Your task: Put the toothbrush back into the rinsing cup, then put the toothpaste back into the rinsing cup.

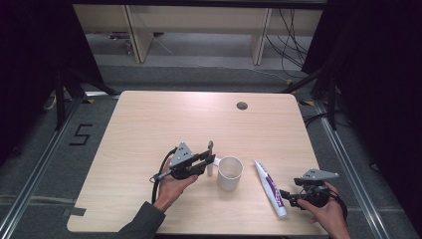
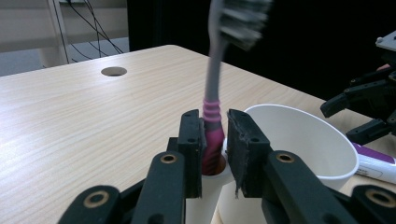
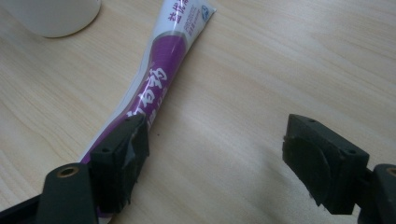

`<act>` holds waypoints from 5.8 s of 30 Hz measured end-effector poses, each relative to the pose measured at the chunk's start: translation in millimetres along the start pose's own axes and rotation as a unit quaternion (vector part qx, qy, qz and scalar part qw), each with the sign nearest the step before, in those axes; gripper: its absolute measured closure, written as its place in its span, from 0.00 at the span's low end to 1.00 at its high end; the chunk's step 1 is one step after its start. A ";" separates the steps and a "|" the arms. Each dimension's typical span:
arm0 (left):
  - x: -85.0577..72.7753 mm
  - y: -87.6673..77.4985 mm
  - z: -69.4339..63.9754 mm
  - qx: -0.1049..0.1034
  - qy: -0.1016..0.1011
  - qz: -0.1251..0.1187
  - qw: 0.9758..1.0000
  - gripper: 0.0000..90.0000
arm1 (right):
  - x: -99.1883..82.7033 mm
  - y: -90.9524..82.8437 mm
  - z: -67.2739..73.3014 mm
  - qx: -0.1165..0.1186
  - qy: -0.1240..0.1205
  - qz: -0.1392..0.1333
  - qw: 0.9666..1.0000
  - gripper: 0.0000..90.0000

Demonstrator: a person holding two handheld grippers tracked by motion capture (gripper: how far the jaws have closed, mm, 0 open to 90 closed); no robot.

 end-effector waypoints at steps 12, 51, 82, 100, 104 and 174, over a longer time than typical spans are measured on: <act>13.8 -9.8 1.2 0.018 -0.012 -0.008 1.000 0.53 | 0.2 -0.2 -0.8 -0.004 -0.002 -0.003 1.000 0.26; -12.6 -60.0 -2.4 0.035 0.002 0.069 0.997 0.31 | -0.4 -0.9 -6.0 -0.006 0.000 -0.005 1.000 0.26; -46.7 -97.7 -9.8 0.039 0.000 0.129 0.991 0.29 | -1.7 -0.8 -11.0 -0.011 -0.015 -0.017 1.000 0.26; -61.5 -113.9 -18.7 0.045 0.011 0.156 0.987 0.27 | 11.2 -13.5 -5.0 -0.013 -0.014 -0.028 0.999 0.28; -60.7 -115.9 -19.1 0.052 0.017 0.153 0.987 0.27 | 19.0 -17.3 -1.0 -0.009 -0.016 -0.029 0.999 0.28; -75.4 -110.5 -19.7 0.057 0.031 0.200 0.978 0.27 | 63.6 61.9 39.2 0.053 -0.088 0.239 0.966 0.66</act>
Point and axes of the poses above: each handheld gripper's, and its own axes: y roughly forward along the jaws, x roughly out of its top, z roughly to its left, the point moved 4 cm from there along y, roughly forward along the jaws, and after that the axes turned 6 degrees about -z, right-handed, at the moved point
